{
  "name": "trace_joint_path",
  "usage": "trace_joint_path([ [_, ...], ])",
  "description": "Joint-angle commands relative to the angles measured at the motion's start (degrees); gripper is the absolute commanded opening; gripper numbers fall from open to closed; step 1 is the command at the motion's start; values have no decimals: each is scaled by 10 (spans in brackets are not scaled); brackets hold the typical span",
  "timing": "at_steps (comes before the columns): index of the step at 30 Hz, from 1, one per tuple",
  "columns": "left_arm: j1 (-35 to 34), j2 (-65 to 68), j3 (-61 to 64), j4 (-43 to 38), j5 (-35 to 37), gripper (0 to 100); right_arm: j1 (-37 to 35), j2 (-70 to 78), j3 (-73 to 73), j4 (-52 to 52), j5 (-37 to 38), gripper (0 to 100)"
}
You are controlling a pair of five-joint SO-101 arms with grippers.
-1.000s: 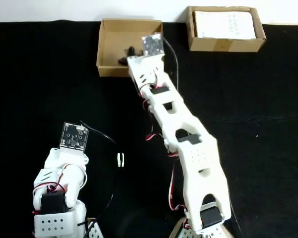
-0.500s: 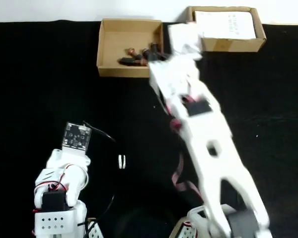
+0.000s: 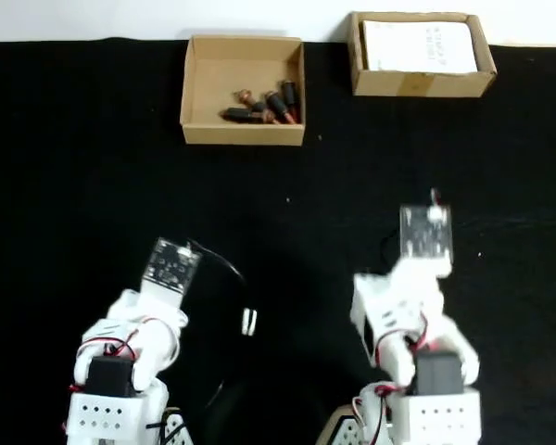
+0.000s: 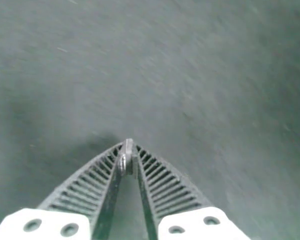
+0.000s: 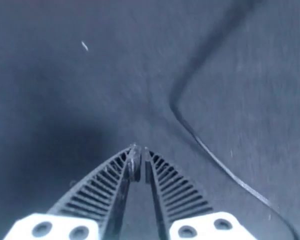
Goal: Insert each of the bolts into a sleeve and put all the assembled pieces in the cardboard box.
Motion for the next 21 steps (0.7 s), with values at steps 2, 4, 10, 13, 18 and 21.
trace_joint_path([
  [2, 13, 0, 12, 8, -1, 9, 61, -153, 127, 2, -3, 15],
  [4, 13, 0, 12, 8, -1, 9, 93, -191, 144, 6, -3, 15],
  [10, 12, 0, 12, 13, -1, 9, 114, -175, 196, 23, -4, 15],
  [13, 12, 0, 12, 24, -1, 9, 111, -182, 217, 25, -3, 15],
  [18, 12, 0, 12, 29, -2, 9, 111, -182, 275, 23, -4, 15],
  [21, 12, 0, 12, 29, -2, 9, 111, -182, 280, 23, -4, 15],
])
